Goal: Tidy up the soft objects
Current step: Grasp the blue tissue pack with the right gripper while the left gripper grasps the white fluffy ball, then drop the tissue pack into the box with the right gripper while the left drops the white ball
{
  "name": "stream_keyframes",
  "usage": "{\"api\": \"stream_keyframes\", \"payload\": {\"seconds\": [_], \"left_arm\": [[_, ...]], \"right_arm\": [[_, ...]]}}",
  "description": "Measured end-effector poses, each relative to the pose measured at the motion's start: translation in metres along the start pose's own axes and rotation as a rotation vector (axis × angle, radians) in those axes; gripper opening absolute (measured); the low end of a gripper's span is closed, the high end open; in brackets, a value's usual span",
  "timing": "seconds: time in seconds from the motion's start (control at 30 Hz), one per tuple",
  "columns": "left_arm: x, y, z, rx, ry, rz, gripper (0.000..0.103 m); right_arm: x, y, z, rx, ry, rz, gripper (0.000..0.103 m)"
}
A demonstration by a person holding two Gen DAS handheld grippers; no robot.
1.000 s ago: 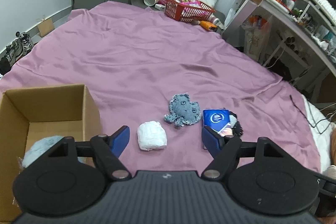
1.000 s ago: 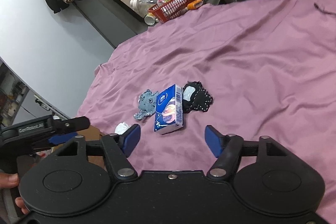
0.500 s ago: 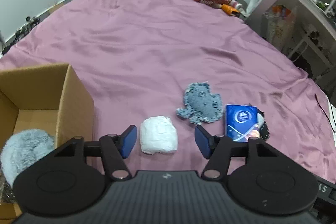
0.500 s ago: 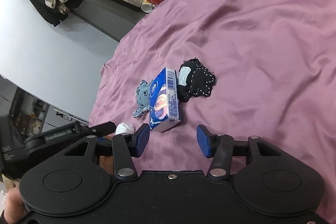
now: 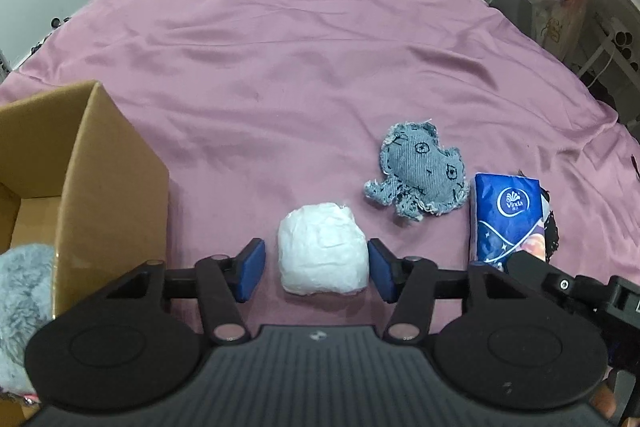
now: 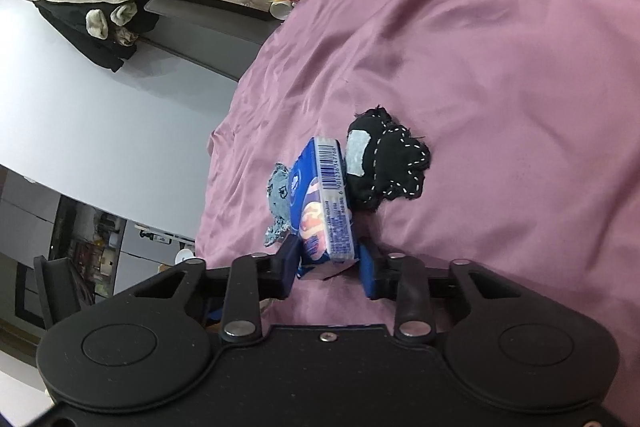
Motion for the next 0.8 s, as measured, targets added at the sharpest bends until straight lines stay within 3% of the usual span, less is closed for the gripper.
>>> {"api": "stream_keyframes", "payload": {"seconds": [0.03, 0.23, 0.4, 0.8], "left_arm": [[0.000, 0.001, 0.000, -0.002, -0.001, -0.004, 0.044], [-0.009, 0.015, -0.003, -0.023, -0.029, -0.058, 0.044], [-0.013, 0.033, -0.006, -0.037, -0.030, -0.120, 0.044], [-0.006, 0.083, -0.010, -0.110, -0.022, -0.179, 0.044]], "right_arm": [[0.000, 0.001, 0.000, -0.002, -0.009, 0.003, 0.028], [0.009, 0.007, -0.005, 0.002, 0.007, 0.016, 0.020], [0.017, 0.019, -0.006, -0.021, 0.008, 0.000, 0.019], [0.058, 0.054, -0.016, -0.111, 0.087, -0.041, 0.019]]}}
Point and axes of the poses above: each gripper's, at about its wrist camera, not at the fingertips, and y roughly against the way its jaws point, x to its left, z to its top, the point moved 7 cm from there along -y, roughly the way its jaws point, and after that the axes turned 4 degrees about x, right-handed, at the moved point
